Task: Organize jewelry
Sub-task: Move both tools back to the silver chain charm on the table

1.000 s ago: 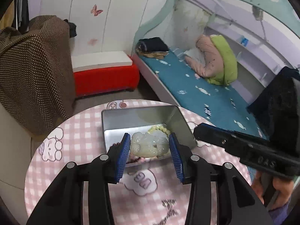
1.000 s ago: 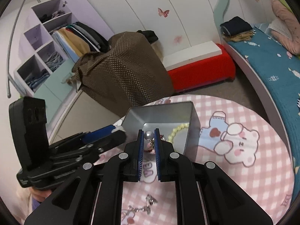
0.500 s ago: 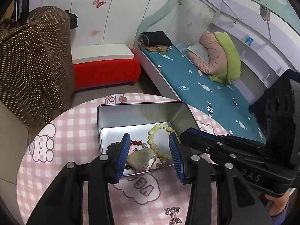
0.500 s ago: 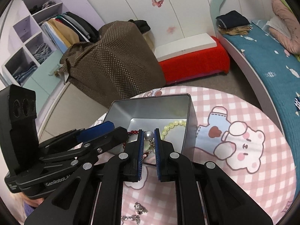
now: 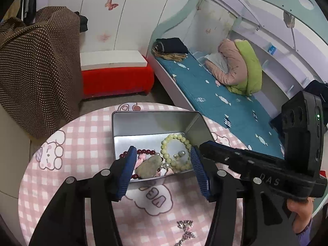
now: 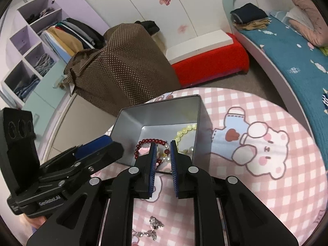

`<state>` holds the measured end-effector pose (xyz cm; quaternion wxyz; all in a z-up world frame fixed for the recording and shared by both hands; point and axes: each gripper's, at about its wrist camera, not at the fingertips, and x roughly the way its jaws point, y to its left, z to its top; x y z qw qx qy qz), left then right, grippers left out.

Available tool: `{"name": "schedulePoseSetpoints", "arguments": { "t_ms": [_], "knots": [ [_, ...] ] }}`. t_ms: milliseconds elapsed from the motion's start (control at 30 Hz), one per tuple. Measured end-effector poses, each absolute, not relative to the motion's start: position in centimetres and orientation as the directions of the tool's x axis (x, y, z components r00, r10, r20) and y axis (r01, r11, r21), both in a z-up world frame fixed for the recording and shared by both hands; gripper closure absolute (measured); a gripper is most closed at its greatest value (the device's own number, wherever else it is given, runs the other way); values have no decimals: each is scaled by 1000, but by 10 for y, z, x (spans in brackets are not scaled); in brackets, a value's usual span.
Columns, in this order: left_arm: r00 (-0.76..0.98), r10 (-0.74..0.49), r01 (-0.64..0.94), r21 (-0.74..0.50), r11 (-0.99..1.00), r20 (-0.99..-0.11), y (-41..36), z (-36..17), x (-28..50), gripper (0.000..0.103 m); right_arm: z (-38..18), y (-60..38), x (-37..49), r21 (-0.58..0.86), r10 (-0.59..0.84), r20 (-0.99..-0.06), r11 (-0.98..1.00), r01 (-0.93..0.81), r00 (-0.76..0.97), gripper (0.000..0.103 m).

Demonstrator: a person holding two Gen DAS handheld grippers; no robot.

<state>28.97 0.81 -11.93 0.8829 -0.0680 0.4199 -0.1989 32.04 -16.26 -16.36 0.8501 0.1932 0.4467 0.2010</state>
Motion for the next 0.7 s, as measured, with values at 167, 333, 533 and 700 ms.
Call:
{"name": "schedulePoseSetpoints", "arguments": {
  "t_ms": [167,333,533,700],
  "knots": [
    [602,-395,300,-261,917,-694,16,-112,264,44,-148,-170,297,470,489,-669,862,-192,559,72],
    [615,-363,306,-213,928,-700,21,-120,232,44,-141,-175,266,417,450,-672,886,-201,588,63],
    [598,-323,333,-139,933,-734,13,-146,195,44,-158,-179,222,325,364,-706,929,-179,608,60],
    [551,-325,359,-133,924,-769,3,-172,177,45,-182,-177,200,319,353,-733,933,-165,581,60]
  ]
}}
